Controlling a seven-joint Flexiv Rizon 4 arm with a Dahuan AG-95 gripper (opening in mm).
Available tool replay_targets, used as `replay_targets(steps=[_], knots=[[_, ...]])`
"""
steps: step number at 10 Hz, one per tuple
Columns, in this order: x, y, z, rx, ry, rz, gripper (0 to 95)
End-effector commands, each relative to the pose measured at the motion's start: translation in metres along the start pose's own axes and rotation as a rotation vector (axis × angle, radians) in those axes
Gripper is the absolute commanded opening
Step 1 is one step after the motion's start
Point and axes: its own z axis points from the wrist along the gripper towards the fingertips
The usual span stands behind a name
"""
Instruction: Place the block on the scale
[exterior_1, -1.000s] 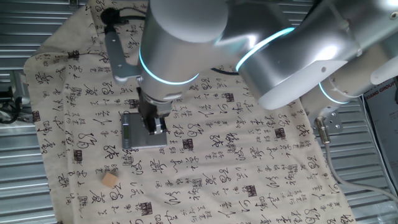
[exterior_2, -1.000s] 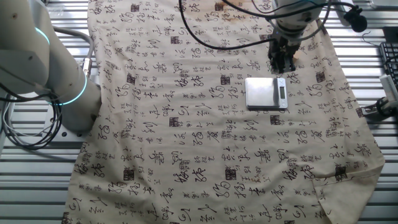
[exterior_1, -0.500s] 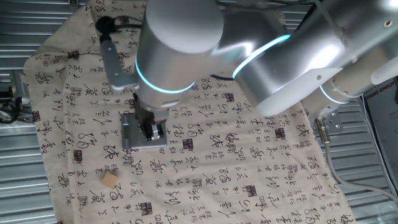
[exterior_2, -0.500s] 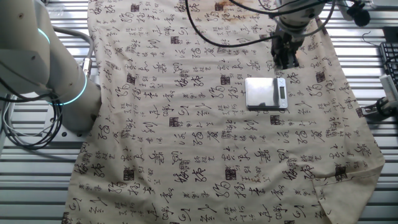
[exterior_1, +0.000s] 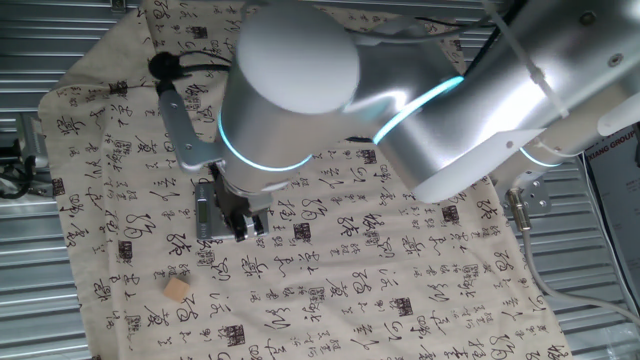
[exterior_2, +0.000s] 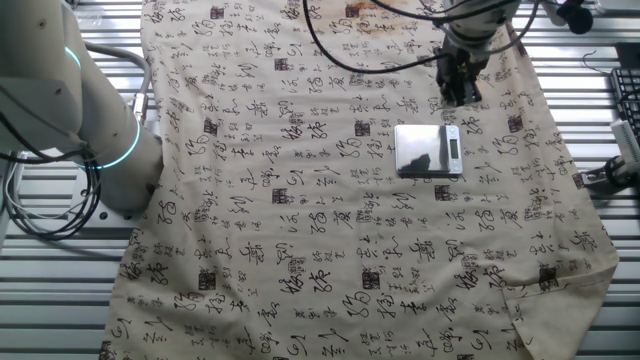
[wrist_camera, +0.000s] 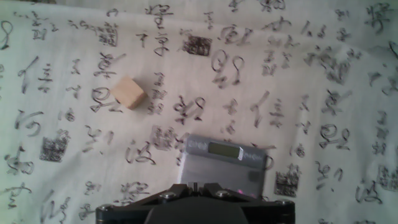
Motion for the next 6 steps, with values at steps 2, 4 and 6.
replay_targets(steps=[2,4,6], knots=[[-0.0006,0.0034,-0.0005,-0.016,0.001,-0.096,0.0],[0.0007,0.0086,-0.0003,-0.022,-0.005,-0.175,0.0],[0.0013,0.0105,-0.0002,-0.03,-0.009,-0.235,0.0]])
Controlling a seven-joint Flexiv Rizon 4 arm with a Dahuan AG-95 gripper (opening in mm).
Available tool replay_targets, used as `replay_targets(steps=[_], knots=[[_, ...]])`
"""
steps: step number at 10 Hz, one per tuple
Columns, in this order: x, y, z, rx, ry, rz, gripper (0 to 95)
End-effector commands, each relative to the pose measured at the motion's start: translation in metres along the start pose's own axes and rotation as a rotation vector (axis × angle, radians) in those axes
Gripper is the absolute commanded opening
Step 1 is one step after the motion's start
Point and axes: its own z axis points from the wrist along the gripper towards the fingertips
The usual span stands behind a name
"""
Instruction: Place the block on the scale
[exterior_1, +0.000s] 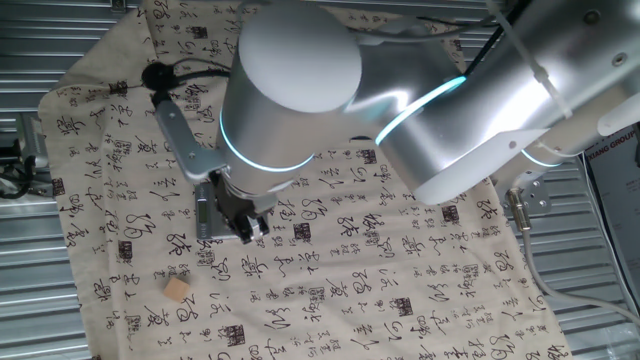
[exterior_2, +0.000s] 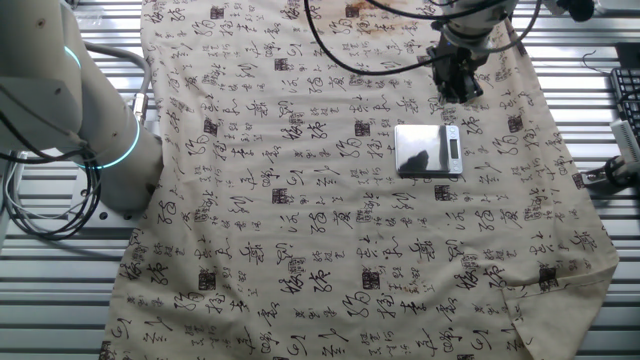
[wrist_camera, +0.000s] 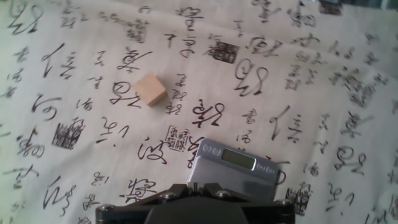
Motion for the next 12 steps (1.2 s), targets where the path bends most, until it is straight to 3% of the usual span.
replay_targets(steps=[1,6,12], knots=[[0.0009,0.0031,-0.0005,-0.007,-0.002,-0.068,0.0],[0.0016,0.003,0.0001,-0.009,0.008,-0.071,0.0],[0.0017,0.003,0.0001,-0.012,-0.002,-0.062,0.0]])
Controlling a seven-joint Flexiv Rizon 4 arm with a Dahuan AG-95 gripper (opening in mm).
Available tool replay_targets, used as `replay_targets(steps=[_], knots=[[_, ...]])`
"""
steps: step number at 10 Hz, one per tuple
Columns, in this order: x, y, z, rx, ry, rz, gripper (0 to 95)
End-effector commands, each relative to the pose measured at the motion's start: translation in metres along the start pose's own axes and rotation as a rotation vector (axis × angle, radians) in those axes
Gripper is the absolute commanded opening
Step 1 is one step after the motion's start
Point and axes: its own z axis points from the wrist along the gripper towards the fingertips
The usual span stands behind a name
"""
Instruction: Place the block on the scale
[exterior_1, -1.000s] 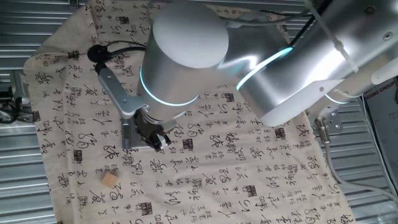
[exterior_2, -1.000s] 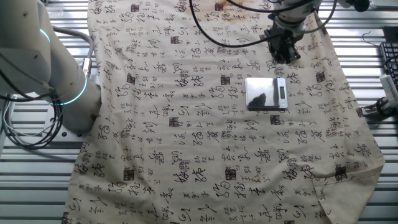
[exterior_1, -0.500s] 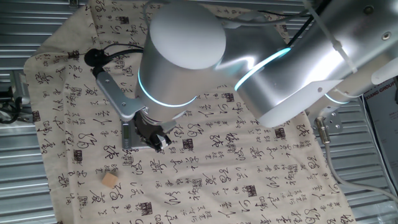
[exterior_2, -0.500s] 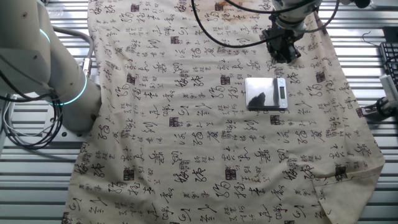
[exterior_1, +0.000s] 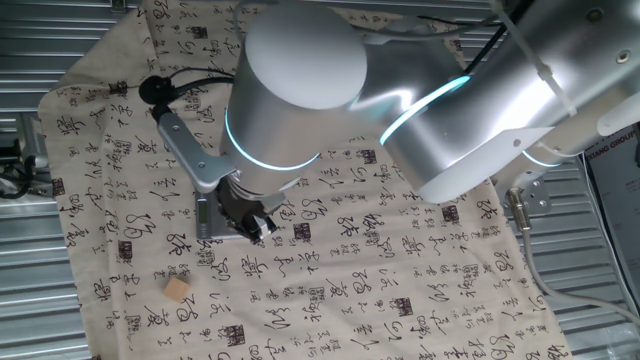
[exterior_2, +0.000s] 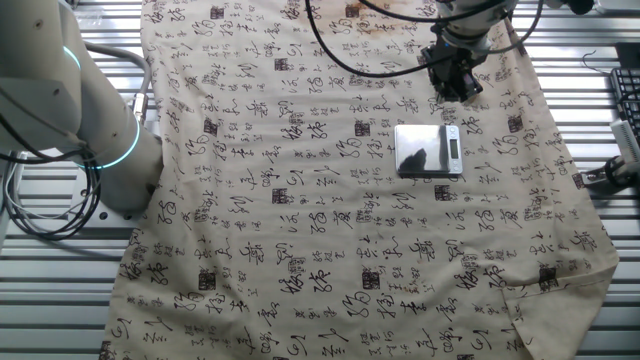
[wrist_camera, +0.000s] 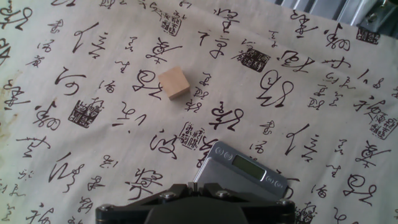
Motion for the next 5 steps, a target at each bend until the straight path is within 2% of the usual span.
replay_targets(steps=[1,2,4,5], knots=[[-0.0006,-0.0001,0.0004,-0.011,-0.016,-0.017,0.0],[-0.0006,-0.0001,0.0004,-0.026,-0.033,-0.019,0.0],[-0.0006,-0.0001,0.0004,-0.005,-0.025,-0.035,0.0],[-0.0006,-0.0001,0.0004,-0.007,-0.028,-0.055,0.0]])
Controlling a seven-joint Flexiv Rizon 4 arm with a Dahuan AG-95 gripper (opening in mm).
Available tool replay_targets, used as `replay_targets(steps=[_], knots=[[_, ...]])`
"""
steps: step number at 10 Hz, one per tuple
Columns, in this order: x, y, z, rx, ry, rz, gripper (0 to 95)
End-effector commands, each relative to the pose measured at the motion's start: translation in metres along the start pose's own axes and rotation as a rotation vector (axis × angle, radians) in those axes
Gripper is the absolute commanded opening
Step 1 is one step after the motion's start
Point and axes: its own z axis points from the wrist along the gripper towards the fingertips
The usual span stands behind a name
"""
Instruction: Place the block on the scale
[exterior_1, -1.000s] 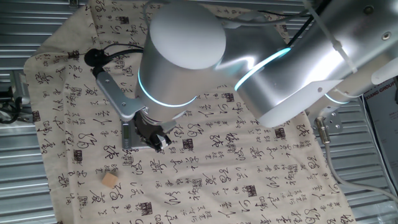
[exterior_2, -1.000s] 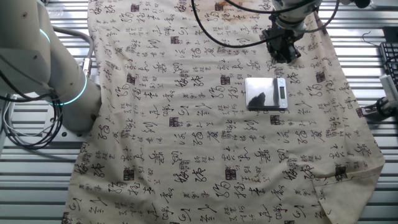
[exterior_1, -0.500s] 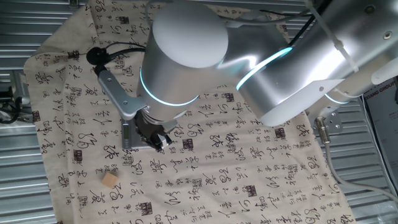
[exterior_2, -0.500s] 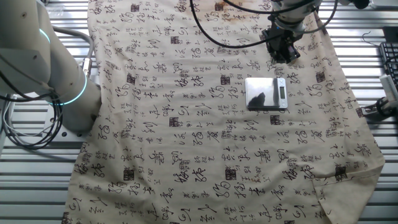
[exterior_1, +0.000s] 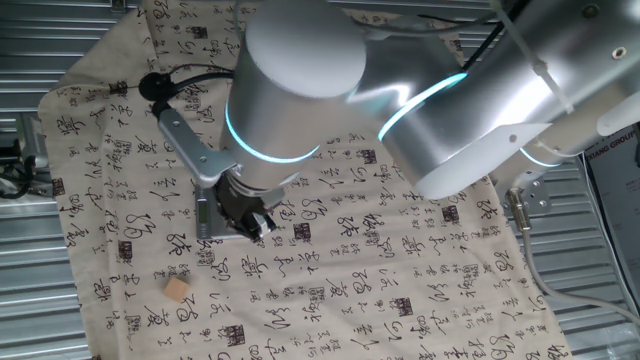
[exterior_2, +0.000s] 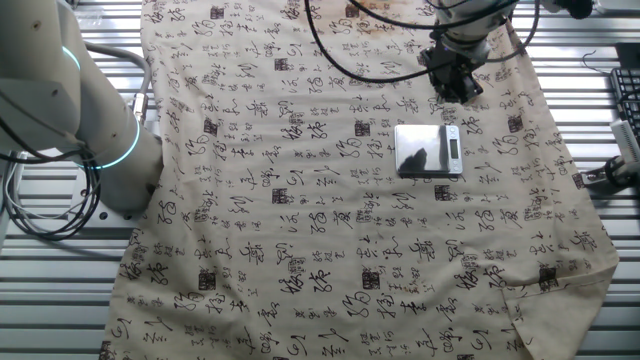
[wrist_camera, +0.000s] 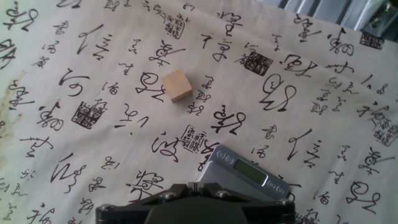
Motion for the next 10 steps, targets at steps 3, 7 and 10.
replay_targets(steps=[3,7,10], knots=[[-0.0007,-0.0006,0.0008,0.004,0.019,-0.03,0.0],[-0.0007,-0.0006,0.0008,-0.034,0.06,-0.042,0.0],[-0.0007,-0.0006,0.0008,0.0,0.084,-0.021,0.0]])
